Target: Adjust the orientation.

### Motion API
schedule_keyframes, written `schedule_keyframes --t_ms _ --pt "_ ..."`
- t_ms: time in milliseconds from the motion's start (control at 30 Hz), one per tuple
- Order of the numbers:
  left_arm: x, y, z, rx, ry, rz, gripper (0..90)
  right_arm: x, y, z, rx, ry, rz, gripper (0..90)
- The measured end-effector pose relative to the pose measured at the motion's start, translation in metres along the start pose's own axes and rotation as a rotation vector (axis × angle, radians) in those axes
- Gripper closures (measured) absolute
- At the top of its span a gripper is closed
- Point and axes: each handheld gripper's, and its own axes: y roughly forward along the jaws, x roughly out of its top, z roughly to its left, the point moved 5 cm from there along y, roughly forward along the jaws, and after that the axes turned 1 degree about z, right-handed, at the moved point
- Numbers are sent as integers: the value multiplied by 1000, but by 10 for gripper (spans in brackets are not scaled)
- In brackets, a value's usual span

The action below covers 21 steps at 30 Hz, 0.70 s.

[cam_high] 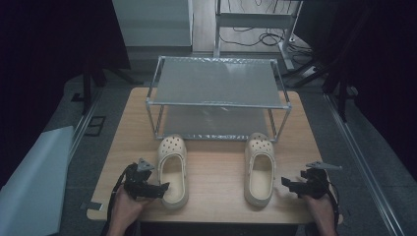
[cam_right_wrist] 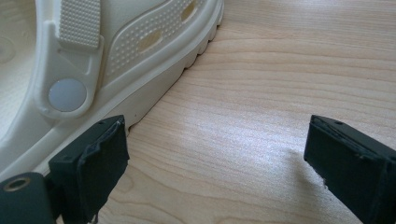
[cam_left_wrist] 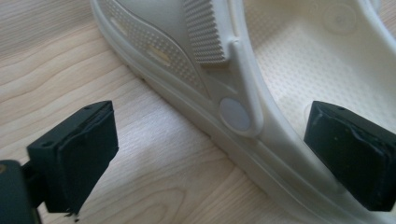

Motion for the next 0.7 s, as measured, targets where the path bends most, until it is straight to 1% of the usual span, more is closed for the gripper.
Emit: schedule_keyframes --t_ms 67,200,333,433,467,500,533,600,700 --pt "-1 -2 2 22 7 11 40 0 0 0 0 1 3 62" --pt "-4 -7 11 43 -8 21 38 0 0 0 1 2 4 65" --pt "-10 -15 26 105 -29 29 61 0 0 0 2 3 4 68" --pt "-15 -22 40 148 -63 24 85 0 0 0 2 4 5 69" --pt "-15 -22 40 148 -63 24 88 0 0 0 3 5 5 70" --pt "-17 -24 47 159 -83 18 95 0 0 0 3 4 4 71" --pt "-18 -25 51 159 -93 16 108 0 0 -1 2 4 5 72" --pt "-18 -25 52 146 -105 8 123 -1 1 0 3 5 7 74" --pt "-16 -25 50 132 -90 11 161 0 0 -1 0 7 1 75"
